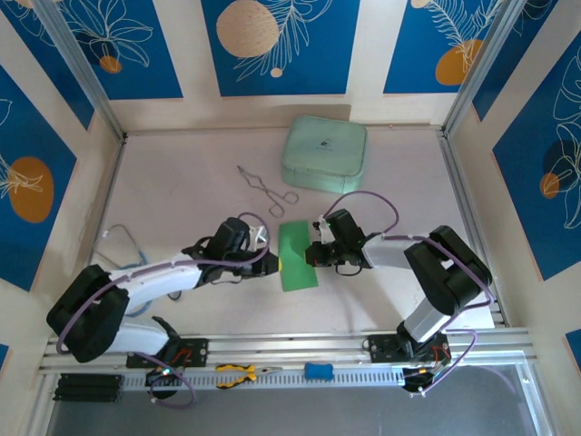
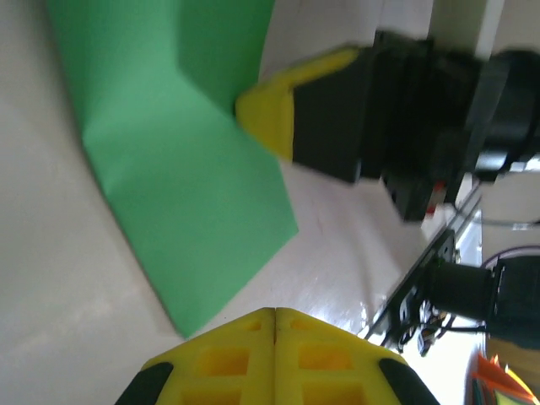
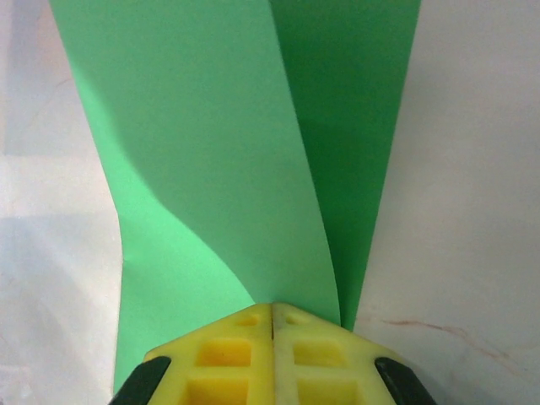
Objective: Fold a paper plane with a square sheet of paper (pick it up from the middle)
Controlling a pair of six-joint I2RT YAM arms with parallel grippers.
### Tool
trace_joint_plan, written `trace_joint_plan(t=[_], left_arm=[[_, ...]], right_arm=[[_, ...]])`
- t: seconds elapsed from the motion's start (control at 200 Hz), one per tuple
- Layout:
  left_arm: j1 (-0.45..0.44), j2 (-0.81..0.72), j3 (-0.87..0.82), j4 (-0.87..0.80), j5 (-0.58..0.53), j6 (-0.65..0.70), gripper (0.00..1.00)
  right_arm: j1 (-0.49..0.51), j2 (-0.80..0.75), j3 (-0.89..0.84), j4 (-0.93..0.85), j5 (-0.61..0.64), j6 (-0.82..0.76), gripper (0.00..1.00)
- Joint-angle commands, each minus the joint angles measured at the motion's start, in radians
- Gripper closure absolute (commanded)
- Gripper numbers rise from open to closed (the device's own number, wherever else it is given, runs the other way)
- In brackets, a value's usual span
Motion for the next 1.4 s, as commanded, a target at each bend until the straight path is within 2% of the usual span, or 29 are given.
trace_joint_plan(t=[0.0, 0.215, 0.605, 0.775, 0.985, 1.115, 1.395], left_arm=[[0.025, 0.091, 0.037, 0.024, 0.031, 0.026, 1.00], [0.037, 0.226, 0.085, 0.103, 0.038, 0.023, 1.00], [0.093, 0.318, 0.083, 0.234, 0.086, 0.041, 1.00], [0.109, 0.360, 0.100, 0.191, 0.070, 0.093, 1.00], [0.111, 0.419, 0.066, 0.195, 0.047, 0.095, 1.00], [0.115, 0.401, 0.059, 0.167, 0.037, 0.090, 1.00], [0.130, 0.325, 0.175, 0.053, 0.054, 0.136, 1.00]], right_arm=[[0.024, 0.043, -0.008, -0.123, -0.021, -0.047, 1.00], [0.024, 0.028, -0.015, -0.133, -0.009, -0.040, 1.00], [0.024, 0.039, -0.009, -0.145, 0.000, -0.033, 1.00], [0.024, 0.037, -0.012, -0.144, -0.003, -0.033, 1.00], [0.024, 0.035, -0.018, -0.143, -0.001, -0.030, 1.00], [0.024, 0.034, -0.016, -0.147, 0.003, -0.031, 1.00], [0.024, 0.034, -0.016, -0.149, 0.007, -0.031, 1.00]])
